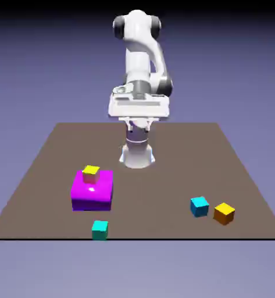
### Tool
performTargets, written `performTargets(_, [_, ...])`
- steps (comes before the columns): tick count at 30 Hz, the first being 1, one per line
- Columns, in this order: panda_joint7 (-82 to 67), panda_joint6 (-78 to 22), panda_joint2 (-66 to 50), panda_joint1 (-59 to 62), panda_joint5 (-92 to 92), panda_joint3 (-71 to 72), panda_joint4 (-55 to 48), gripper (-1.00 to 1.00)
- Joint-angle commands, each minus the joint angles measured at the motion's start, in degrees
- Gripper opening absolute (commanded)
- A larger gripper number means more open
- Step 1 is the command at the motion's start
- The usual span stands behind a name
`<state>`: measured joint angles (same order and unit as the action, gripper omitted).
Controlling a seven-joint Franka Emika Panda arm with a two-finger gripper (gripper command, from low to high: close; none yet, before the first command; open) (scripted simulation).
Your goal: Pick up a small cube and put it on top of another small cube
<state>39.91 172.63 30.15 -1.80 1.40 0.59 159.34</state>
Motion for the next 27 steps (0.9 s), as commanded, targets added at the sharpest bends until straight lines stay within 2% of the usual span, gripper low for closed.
performTargets(1, [-2.11,-1.15,-2.08,-0.93,1.17,0.49,-1.38,0.00])
performTargets(27, [-56.22,-30.49,-55.34,-24.63,31.02,13.10,-36.68,0.00])
